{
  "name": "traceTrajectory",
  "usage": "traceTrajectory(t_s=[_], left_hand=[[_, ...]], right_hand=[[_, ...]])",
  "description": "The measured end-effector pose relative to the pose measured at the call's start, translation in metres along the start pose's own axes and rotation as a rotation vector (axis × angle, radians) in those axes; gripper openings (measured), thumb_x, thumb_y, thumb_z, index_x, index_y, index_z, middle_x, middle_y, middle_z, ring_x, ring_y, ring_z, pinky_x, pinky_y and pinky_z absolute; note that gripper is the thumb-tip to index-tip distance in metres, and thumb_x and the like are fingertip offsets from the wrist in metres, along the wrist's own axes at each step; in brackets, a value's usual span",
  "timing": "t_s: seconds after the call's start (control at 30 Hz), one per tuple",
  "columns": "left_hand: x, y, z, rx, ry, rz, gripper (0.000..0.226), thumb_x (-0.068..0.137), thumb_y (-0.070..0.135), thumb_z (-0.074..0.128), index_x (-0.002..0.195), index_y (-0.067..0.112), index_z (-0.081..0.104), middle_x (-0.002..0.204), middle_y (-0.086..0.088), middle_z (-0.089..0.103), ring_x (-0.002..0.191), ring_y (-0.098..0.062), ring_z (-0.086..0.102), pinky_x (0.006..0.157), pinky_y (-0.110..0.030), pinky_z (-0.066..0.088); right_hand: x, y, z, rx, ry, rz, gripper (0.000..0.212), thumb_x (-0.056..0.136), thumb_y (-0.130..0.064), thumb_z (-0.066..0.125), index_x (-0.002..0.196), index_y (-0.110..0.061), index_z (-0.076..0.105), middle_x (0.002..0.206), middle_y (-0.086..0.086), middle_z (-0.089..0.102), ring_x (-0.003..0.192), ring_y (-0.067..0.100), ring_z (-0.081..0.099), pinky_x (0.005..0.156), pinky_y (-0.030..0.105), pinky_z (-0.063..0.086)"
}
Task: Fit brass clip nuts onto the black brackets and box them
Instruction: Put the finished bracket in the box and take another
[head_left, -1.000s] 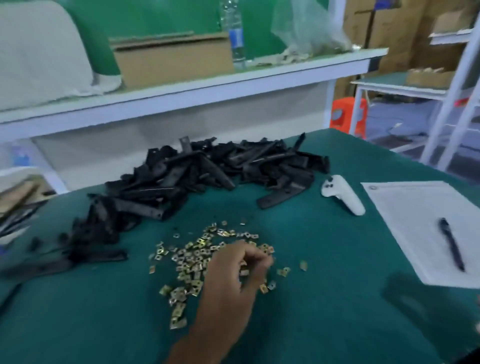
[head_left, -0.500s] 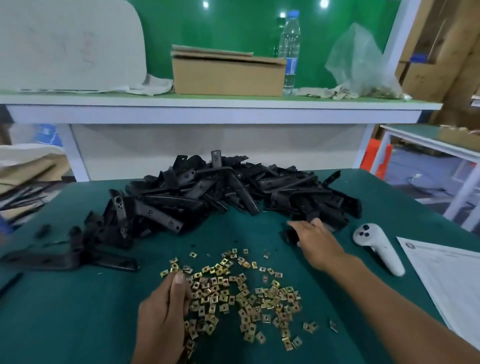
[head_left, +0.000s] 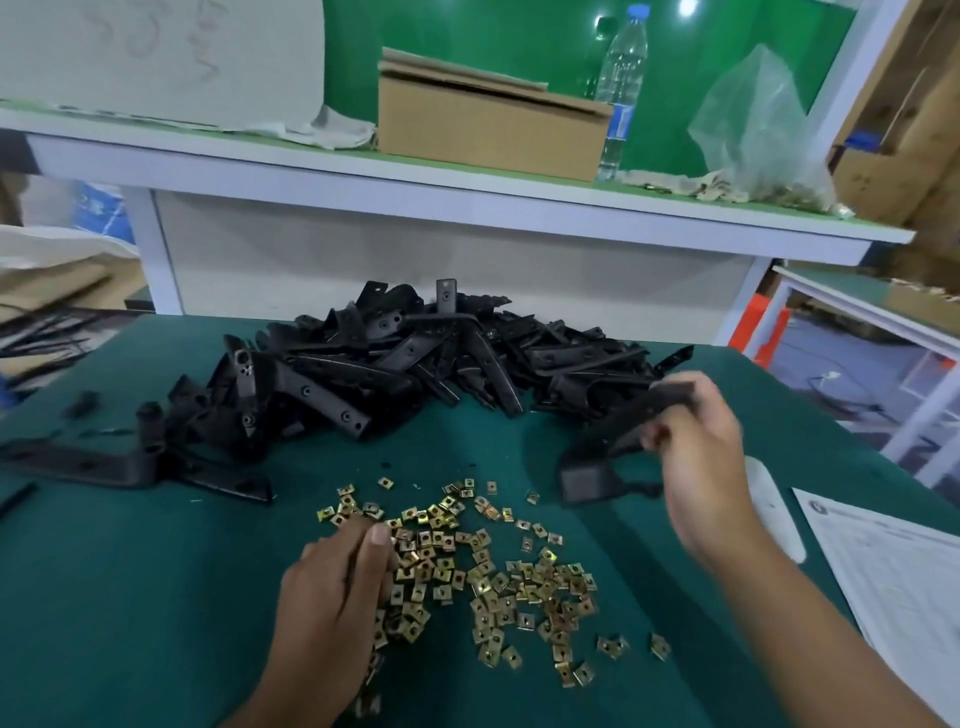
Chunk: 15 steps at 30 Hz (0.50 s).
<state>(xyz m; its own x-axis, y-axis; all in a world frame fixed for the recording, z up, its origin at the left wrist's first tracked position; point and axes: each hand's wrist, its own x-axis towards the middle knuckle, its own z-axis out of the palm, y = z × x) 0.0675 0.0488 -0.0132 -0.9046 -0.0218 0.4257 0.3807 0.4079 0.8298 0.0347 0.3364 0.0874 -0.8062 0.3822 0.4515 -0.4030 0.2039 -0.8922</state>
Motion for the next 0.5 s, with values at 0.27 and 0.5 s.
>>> traceTrajectory(t_s=[0.27, 0.5], left_hand=[[-0.009, 0.022, 0.002, -0.301, -0.104, 0.018, 0.068, 0.078, 0.064, 0.072, 0.138, 0.043, 0.047, 0.132, 0.021, 0.059, 0.119, -0.002, 0.059, 0.093, -0.031, 0.044], [-0.006, 0.021, -0.004, -0.560, -0.021, -0.083, 0.060, 0.075, 0.070, 0.074, 0.126, 0.044, 0.057, 0.119, 0.007, 0.071, 0.114, -0.011, 0.067, 0.095, -0.042, 0.048]], right_hand=[[-0.086, -0.034, 0.058, 0.825, -0.185, 0.732, 0.031, 0.073, 0.012, 0.051, 0.100, -0.002, 0.056, 0.082, 0.013, 0.068, 0.069, 0.018, 0.068, 0.066, 0.029, 0.061], [-0.137, -0.012, 0.067, 0.456, -0.369, 0.752, 0.041, 0.066, 0.017, 0.078, 0.101, 0.000, 0.067, 0.090, 0.017, 0.074, 0.086, 0.029, 0.075, 0.072, 0.028, 0.060]])
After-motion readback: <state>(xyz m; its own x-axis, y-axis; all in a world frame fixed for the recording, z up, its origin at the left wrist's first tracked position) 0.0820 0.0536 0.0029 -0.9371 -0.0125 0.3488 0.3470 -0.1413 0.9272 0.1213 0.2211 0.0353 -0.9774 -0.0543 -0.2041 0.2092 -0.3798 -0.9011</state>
